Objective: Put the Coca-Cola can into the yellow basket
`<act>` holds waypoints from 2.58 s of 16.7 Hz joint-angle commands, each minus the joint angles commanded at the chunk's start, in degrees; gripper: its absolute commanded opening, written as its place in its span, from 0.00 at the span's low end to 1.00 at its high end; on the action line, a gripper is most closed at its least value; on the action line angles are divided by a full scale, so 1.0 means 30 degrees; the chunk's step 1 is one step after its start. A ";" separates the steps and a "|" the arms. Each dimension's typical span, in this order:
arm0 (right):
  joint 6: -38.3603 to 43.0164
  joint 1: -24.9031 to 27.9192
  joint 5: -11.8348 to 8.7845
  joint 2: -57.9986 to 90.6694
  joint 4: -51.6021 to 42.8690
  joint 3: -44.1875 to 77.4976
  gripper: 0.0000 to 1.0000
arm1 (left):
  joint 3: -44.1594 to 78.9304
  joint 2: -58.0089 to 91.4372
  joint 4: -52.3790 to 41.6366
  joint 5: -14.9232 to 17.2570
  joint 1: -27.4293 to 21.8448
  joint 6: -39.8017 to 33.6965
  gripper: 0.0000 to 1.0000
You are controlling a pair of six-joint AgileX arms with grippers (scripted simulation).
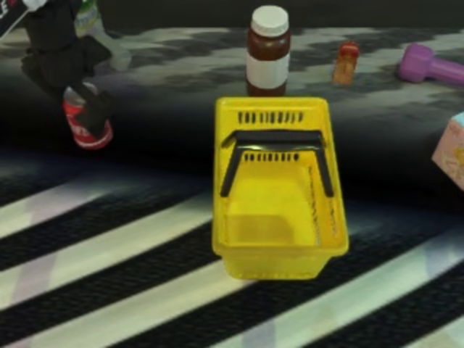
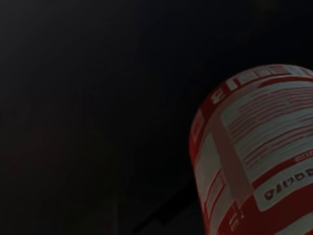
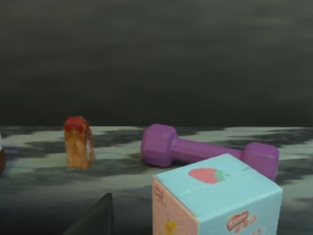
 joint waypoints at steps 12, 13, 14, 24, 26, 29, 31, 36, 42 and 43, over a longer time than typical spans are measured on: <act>0.0000 0.0000 0.0000 0.0000 0.0000 0.0000 1.00 | 0.0000 0.0000 0.0000 0.0000 0.0000 0.0000 0.00; 0.0000 0.0000 0.0000 0.0000 0.0000 0.0000 1.00 | 0.0000 0.0000 0.0000 0.0000 0.0000 0.0000 0.00; 0.0000 0.0000 0.0000 0.0000 0.0000 0.0000 1.00 | 0.0000 0.0000 0.0000 0.0000 0.0000 0.0000 0.00; 0.0000 0.0000 0.0000 0.0000 0.0000 0.0000 1.00 | -0.0430 -0.0207 0.1115 0.0691 0.0047 -0.0347 0.00; 0.0000 0.0000 0.0000 0.0000 0.0000 0.0000 1.00 | -0.1116 -0.0533 0.2849 0.1716 0.0089 -0.0947 0.00; 0.0000 0.0000 0.0000 0.0000 0.0000 0.0000 1.00 | -0.2769 -0.1371 0.7042 0.3983 0.0161 -0.2349 0.00; 0.0000 0.0000 0.0000 0.0000 0.0000 0.0000 1.00 | -0.4184 -0.2164 1.0790 0.5832 0.0174 -0.3500 0.00; 0.0000 0.0000 0.0000 0.0000 0.0000 0.0000 1.00 | -0.8268 -0.4745 2.1941 1.1217 -0.0138 -0.6578 0.00; 0.0000 0.0000 0.0000 0.0000 0.0000 0.0000 1.00 | -1.3153 -0.7663 3.2334 1.7526 -0.1311 -0.9583 0.00; 0.0000 0.0000 0.0000 0.0000 0.0000 0.0000 1.00 | -1.3941 -0.8030 3.3567 1.8456 -0.1571 -1.0001 0.00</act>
